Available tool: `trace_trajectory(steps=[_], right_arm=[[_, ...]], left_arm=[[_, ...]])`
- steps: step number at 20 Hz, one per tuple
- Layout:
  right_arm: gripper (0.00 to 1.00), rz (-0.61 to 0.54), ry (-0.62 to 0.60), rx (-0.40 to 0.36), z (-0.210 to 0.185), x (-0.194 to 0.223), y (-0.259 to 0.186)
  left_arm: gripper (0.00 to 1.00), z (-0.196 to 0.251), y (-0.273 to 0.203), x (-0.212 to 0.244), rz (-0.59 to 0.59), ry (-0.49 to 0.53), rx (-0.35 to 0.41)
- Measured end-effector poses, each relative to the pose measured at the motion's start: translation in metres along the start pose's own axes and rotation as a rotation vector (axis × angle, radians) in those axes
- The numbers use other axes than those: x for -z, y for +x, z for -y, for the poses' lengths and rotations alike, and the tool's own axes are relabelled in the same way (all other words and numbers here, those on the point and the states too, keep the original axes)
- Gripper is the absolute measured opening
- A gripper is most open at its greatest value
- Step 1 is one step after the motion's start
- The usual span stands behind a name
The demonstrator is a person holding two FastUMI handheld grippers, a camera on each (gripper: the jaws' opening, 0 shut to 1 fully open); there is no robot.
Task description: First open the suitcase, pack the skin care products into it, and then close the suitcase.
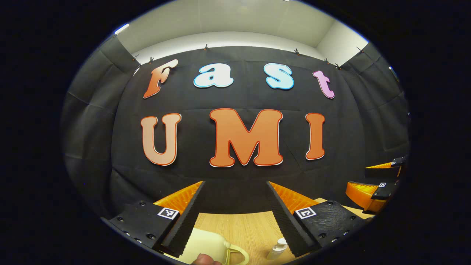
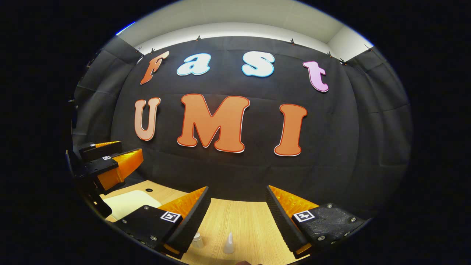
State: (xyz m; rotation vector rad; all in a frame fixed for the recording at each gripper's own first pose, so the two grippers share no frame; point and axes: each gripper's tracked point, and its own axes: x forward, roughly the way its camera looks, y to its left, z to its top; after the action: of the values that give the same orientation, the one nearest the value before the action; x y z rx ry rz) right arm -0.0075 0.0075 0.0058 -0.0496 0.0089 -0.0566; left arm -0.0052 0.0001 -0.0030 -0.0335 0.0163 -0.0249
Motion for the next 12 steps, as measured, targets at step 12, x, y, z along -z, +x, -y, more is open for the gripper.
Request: trace_trajectory(steps=[12], right_arm=[[0.95,-0.009,-0.022,-0.003,0.007,0.006,-0.001]], left_arm=[[0.99,-0.020,-0.010,0.024,-0.089,0.189,-0.014]])
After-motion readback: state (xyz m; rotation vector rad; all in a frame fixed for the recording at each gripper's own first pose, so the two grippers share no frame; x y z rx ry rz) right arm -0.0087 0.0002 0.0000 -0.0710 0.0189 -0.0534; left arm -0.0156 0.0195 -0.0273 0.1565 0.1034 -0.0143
